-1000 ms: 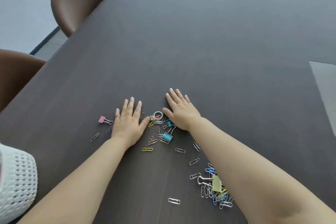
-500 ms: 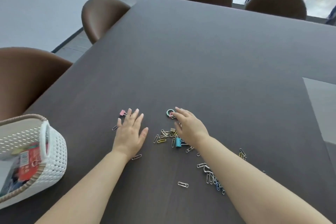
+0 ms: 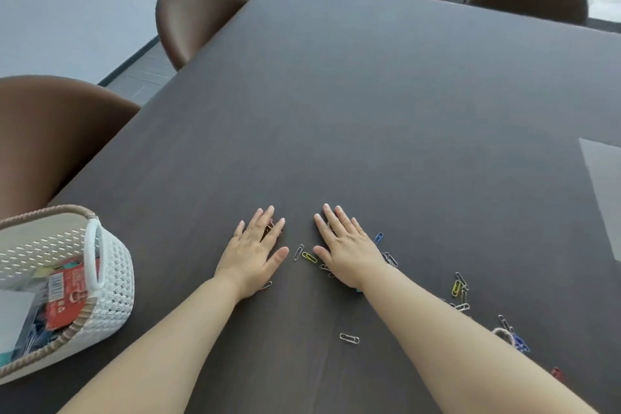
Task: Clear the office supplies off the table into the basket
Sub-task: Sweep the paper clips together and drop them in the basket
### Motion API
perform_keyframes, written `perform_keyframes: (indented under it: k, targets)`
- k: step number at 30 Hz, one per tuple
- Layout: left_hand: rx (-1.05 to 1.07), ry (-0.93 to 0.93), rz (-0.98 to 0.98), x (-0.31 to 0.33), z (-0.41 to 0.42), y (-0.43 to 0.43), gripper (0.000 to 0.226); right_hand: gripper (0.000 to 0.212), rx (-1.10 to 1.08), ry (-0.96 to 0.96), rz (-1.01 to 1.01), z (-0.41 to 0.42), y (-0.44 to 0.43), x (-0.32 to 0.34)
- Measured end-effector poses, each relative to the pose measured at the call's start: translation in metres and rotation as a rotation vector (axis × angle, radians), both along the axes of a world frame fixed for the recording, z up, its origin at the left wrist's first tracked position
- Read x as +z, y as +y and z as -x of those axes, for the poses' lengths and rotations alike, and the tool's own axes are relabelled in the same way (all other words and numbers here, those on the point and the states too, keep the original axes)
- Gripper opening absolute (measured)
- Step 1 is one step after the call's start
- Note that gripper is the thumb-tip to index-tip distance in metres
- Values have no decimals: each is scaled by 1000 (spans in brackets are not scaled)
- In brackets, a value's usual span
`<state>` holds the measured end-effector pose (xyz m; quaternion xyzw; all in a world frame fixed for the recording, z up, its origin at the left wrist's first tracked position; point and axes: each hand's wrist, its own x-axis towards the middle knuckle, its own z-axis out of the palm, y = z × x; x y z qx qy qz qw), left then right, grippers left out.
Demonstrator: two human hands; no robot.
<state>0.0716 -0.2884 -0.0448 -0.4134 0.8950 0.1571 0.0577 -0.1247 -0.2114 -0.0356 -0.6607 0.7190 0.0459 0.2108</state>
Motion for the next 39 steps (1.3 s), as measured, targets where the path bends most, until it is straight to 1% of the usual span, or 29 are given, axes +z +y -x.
perform_keyframes:
  k: [5,9,12,14,16,17,18,19,20,21,22,25,27,29,32,36,39]
  targets:
    - [-99,-1,-76,8,14,66,112,59,-19,-33,-18,-3,54,7]
    - [-186,-42,-65,7,28,115,109,57,-48,-44,-24,-3,104,11]
    - [-212,-17,-71,7,33,138,109,55,-70,-40,-21,-1,141,10]
    - [-220,28,-101,6,30,149,99,60,-65,-47,-16,-1,161,11]
    - [-219,83,-131,6,26,154,85,72,-69,-74,8,3,173,14]
    - [-213,103,-129,7,25,152,83,79,-79,-84,34,7,175,17]
    - [-208,100,-102,10,26,147,84,81,-94,-84,65,12,173,22]
    - [-203,74,-60,12,28,140,86,72,-115,-76,92,17,169,26]
    - [-190,42,-21,15,31,130,89,58,-133,-62,101,24,162,30]
    - [-170,18,4,17,37,121,90,50,-149,-52,106,30,152,31]
    - [-155,-6,16,17,44,111,89,50,-157,-43,109,36,140,32]
    - [-154,-92,-22,11,58,101,73,54,-155,-26,46,48,104,32]
    - [-131,-85,-25,3,59,108,69,56,-139,-30,5,49,89,25]
    - [-143,-53,-18,-1,56,115,73,55,-128,-50,-21,43,84,18]
    - [-196,-5,-6,-2,45,128,91,55,-118,-79,2,31,96,11]
    - [-237,12,36,-4,39,152,93,54,-73,-107,29,30,135,10]
    - [-189,-26,2,-3,49,162,99,52,-92,-128,41,30,167,13]
